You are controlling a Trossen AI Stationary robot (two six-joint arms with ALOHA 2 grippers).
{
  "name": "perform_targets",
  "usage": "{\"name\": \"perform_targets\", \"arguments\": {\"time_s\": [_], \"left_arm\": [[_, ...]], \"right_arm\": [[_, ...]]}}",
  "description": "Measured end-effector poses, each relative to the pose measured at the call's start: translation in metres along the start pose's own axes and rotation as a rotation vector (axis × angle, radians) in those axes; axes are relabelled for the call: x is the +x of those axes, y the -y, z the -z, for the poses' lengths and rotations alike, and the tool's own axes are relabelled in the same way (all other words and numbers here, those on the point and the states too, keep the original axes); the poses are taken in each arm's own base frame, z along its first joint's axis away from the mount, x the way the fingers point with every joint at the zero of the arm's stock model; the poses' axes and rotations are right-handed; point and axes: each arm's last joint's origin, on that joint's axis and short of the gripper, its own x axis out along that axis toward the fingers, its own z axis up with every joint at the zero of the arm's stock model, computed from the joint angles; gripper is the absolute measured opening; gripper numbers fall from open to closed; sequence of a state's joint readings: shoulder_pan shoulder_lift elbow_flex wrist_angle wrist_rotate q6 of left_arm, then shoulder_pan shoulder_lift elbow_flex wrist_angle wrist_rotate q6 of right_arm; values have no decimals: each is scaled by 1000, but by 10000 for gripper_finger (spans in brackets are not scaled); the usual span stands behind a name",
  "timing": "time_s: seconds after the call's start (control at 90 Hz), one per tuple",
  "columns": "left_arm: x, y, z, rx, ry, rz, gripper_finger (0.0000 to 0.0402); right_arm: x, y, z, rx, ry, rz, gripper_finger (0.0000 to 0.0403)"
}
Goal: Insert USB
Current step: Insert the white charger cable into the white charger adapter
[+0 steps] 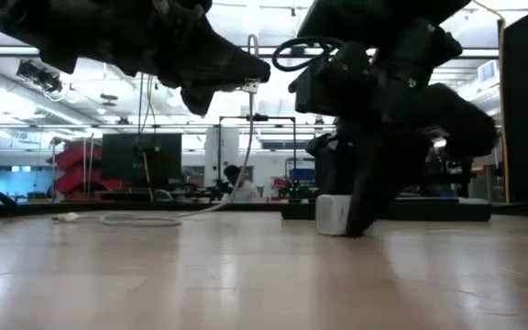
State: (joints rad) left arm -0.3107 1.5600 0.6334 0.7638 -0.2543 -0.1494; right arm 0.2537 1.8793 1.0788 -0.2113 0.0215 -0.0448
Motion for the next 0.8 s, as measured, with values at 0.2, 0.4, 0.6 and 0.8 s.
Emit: {"name": "perform_targets", "arguments": {"time_s": [0.2, 0.4, 0.6, 0.8], "left_arm": [[-5, 16, -9, 29, 107, 53, 4], [-14, 36, -17, 118, 229, 21, 4], [-23, 50, -26, 196, 343, -19, 4], [-24, 51, -26, 205, 342, -43, 4]], "right_arm": [[0, -4, -18, -39, 291, 37, 114], [-3, -1, -13, -33, 628, 132, 114], [-30, -15, 10, -84, 1106, 164, 114], [-45, -24, 18, -109, 1271, 174, 114]]}}
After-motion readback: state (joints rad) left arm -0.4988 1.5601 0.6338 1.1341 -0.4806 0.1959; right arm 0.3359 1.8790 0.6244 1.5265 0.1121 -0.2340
